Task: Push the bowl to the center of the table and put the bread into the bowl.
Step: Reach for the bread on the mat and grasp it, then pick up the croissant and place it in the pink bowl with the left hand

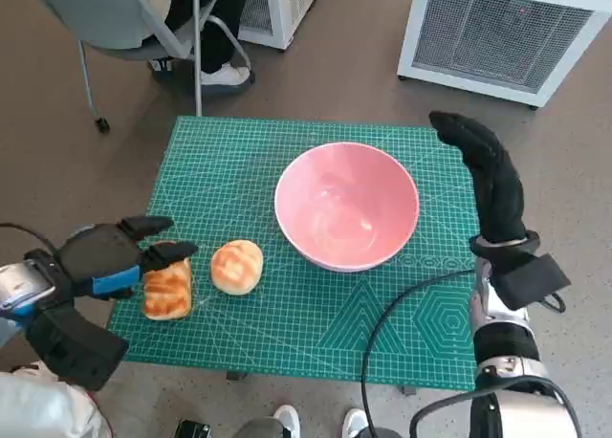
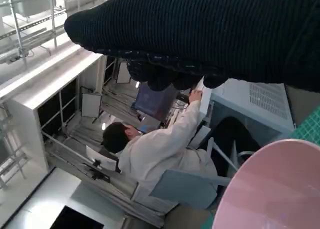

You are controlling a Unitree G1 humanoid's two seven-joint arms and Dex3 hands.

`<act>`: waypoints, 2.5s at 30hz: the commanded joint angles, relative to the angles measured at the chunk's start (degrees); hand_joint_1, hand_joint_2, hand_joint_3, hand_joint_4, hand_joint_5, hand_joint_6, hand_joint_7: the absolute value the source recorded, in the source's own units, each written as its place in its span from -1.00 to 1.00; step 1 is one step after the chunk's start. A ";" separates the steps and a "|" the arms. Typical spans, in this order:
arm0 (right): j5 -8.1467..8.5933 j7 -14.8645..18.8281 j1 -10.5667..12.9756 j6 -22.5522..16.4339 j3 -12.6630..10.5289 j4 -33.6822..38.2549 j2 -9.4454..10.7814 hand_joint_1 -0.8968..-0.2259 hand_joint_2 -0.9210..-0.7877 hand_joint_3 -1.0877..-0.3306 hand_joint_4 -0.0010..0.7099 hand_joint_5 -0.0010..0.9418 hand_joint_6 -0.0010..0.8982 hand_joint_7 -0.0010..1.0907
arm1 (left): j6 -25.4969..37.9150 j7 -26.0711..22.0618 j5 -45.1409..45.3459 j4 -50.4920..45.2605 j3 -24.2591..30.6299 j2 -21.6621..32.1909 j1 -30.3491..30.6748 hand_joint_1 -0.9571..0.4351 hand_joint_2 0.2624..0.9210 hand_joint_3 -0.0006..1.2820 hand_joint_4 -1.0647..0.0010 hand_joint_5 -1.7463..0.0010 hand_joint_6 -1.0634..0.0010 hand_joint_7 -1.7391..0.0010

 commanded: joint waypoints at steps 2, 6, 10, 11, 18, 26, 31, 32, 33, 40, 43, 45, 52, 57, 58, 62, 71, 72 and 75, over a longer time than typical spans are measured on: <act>-0.41 -0.62 1.71 0.29 0.04 0.47 -0.53 -0.20 -1.00 -0.32 -0.11 -0.99 -0.25 -0.91 | 0.19 -0.67 -0.54 1.99 -1.62 -1.19 -0.68 0.40 0.70 -0.96 0.56 1.00 0.35 1.00; -0.68 -1.04 1.91 0.11 0.18 0.34 -0.62 -0.19 -1.00 -0.33 -0.10 -0.99 -0.25 -0.91 | -0.04 -0.51 0.05 3.30 -2.61 -1.68 -1.13 0.36 0.72 -0.96 0.56 1.00 0.35 1.00; -1.07 -1.65 2.05 0.00 0.40 0.35 -0.80 -0.19 -1.00 -0.33 -0.09 -0.99 -0.25 -0.91 | -0.53 -0.17 0.33 5.02 -3.71 -2.28 -2.00 0.38 0.77 -0.95 0.55 1.00 0.35 1.00; -1.16 -1.78 2.10 -0.04 0.45 0.35 -0.84 -0.19 -1.00 -0.34 -0.09 -0.99 -0.25 -0.91 | -0.64 -0.08 0.33 5.38 -3.93 -2.42 -2.21 0.38 0.78 -0.96 0.55 1.00 0.34 1.00; -1.96 -2.66 2.42 -0.24 0.65 0.36 -0.92 -0.21 -1.00 -0.34 -0.09 -0.99 -0.26 -0.91 | -2.21 1.46 0.42 9.09 -5.60 -3.95 -3.63 0.40 0.82 -0.96 0.52 0.99 0.31 0.99; -1.68 -2.38 2.78 -0.16 0.75 0.44 -0.97 -0.22 -1.00 -0.34 -0.08 -0.99 -0.26 -0.91 | -3.73 4.54 1.23 15.89 -7.97 -6.55 -6.36 0.37 0.85 -0.97 0.28 0.98 0.15 0.97; -1.26 -1.86 3.03 -0.17 0.66 0.28 -1.13 -0.22 -1.00 -0.34 -0.07 -0.99 -0.26 -0.91 | -2.42 4.87 1.99 17.64 -9.24 -7.02 -7.30 0.43 0.96 -0.93 0.04 0.97 0.00 0.97; -1.14 -1.72 3.05 -0.13 0.63 0.22 -1.16 -0.22 -1.00 -0.34 -0.07 -0.99 -0.26 -0.91 | -2.04 5.07 2.49 17.82 -9.56 -7.00 -7.50 0.44 0.98 -0.89 -0.05 0.97 -0.06 0.97; -1.05 -1.61 3.10 -0.13 0.62 0.14 -1.18 -0.22 -1.00 -0.34 -0.07 -0.99 -0.26 -0.91 | -1.81 5.25 2.81 17.90 -9.78 -6.94 -7.59 0.45 0.99 -0.85 -0.20 0.96 -0.16 0.97; -0.64 -1.10 3.19 0.14 0.48 -0.08 -1.34 -0.22 -1.00 -0.34 -0.07 -0.99 -0.27 -0.91 | -1.52 10.00 5.56 17.13 -10.60 -5.30 -7.63 0.44 1.00 -0.85 -0.23 -0.37 -0.28 0.12; -0.51 -0.90 3.20 0.20 0.45 -0.02 -1.29 -0.21 -1.00 -0.34 -0.07 -0.99 -0.27 -0.91 | -1.94 11.45 5.22 16.56 -9.98 -4.51 -7.38 0.40 0.99 -0.91 -0.24 -0.49 -0.39 0.06; -0.51 -0.85 3.23 0.21 0.47 0.06 -1.21 -0.21 -1.00 -0.34 -0.07 -0.99 -0.27 -0.91 | -2.26 11.49 4.01 16.19 -9.29 -3.97 -7.22 0.39 0.99 -0.94 -0.25 -0.50 -0.46 0.06; -0.86 -1.10 3.20 0.21 0.55 0.35 -1.01 -0.17 -1.00 -0.35 -0.06 -0.99 -0.27 -0.91 | -2.40 8.81 -2.73 12.74 -5.34 -1.99 -5.83 0.38 0.97 -0.96 -0.21 -0.50 -0.58 0.05; -0.70 -0.96 3.26 0.24 0.50 0.43 -0.87 -0.17 -1.00 -0.35 -0.06 -0.99 -0.27 -0.91 | -0.80 2.93 -13.23 8.04 0.18 -0.20 -4.07 0.38 0.97 -0.96 -0.19 -0.53 -0.60 0.07; -0.67 -0.93 3.27 0.26 0.48 0.44 -0.86 -0.18 -1.00 -0.35 -0.06 -0.99 -0.28 -0.91 | -0.47 2.01 -15.03 7.04 1.22 0.14 -3.73 0.38 0.95 -0.96 -0.22 -0.47 -0.60 0.03; -0.52 -0.84 3.39 0.26 0.42 0.36 -0.79 -0.18 -1.00 -0.35 -0.06 -0.99 -0.28 -0.91 | 1.33 -1.16 -22.28 2.02 6.13 1.43 -2.21 0.38 0.94 -0.97 -0.32 -0.27 -0.56 -0.14; -0.14 -0.45 3.42 0.29 0.06 0.64 -0.99 -0.19 -1.00 -0.34 -0.06 -0.99 -0.28 -0.91 | 6.91 -4.06 -35.68 -8.91 15.13 -1.33 -3.01 0.38 0.91 -1.00 -0.41 -0.15 -0.59 -0.18; -0.16 -0.48 3.42 0.27 0.04 0.66 -1.00 -0.19 -1.00 -0.34 -0.06 -0.99 -0.28 -0.91 | 7.50 -4.10 -36.18 -9.78 15.47 -1.88 -3.50 0.38 0.91 -1.00 -0.40 -0.16 -0.58 -0.18; -0.20 -0.66 3.28 0.35 0.01 0.72 -0.94 -0.18 -1.00 -0.34 -0.05 -0.99 -0.27 -0.91 | 9.54 -3.49 -36.31 -12.02 15.34 -4.46 -6.71 0.38 0.92 -0.99 -0.40 -0.17 -0.56 -0.19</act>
